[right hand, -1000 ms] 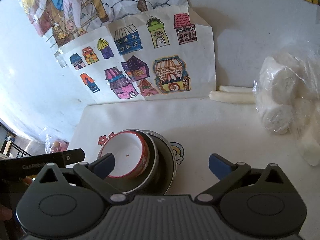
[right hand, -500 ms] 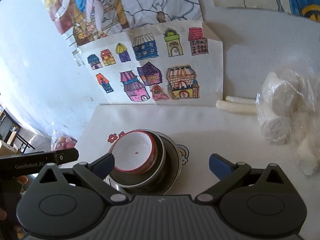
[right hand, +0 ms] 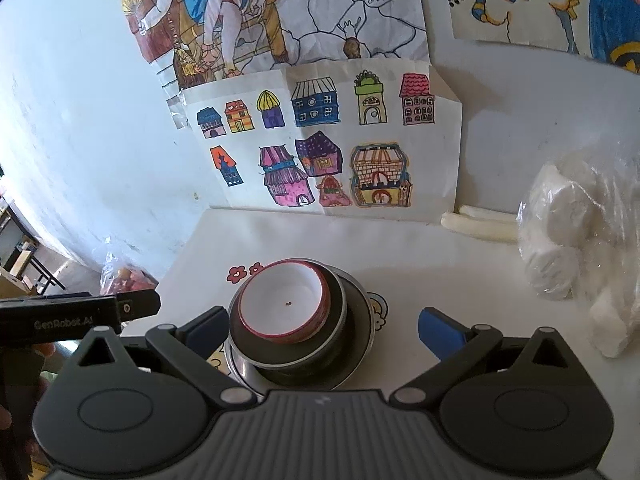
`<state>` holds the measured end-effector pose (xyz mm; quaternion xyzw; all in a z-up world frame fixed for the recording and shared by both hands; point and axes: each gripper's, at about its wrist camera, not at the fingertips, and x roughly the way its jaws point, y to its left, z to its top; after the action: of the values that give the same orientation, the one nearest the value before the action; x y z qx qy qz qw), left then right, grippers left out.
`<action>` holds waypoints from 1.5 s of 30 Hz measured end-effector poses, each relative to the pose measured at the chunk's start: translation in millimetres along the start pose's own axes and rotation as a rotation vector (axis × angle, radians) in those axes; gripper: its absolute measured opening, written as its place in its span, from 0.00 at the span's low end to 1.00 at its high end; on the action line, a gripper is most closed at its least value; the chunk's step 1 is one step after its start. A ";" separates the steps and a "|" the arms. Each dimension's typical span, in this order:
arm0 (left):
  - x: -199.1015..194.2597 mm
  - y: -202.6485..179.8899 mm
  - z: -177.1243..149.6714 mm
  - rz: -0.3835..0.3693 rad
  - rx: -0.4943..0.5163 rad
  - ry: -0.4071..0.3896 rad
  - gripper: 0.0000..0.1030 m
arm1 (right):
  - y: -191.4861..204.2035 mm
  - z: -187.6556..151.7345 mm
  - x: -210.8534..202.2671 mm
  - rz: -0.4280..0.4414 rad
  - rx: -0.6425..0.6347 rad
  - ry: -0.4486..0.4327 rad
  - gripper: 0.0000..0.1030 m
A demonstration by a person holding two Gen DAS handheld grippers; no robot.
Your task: Organize plates and bowls
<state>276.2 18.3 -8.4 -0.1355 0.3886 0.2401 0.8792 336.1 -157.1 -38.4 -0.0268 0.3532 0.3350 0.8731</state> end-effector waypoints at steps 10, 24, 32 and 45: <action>-0.5 35.2 8.2 -0.143 0.134 -0.044 0.99 | 46.9 -23.3 -12.5 -0.114 0.092 -0.079 1.00; -23.9 88.7 -2.6 -0.303 0.307 -0.123 0.99 | 125.1 -67.3 -55.1 -0.284 0.201 -0.196 1.00; -50.0 116.6 -19.5 -0.357 0.340 -0.145 0.99 | 159.9 -93.4 -78.4 -0.338 0.257 -0.251 1.00; -74.8 144.6 -28.8 -0.393 0.359 -0.190 0.99 | 193.7 -118.2 -100.1 -0.380 0.284 -0.291 1.00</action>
<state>138.5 105.0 21.1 -0.0275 0.3071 0.0040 0.9513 95.7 -97.3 -26.7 0.0784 0.2563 0.1126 0.9568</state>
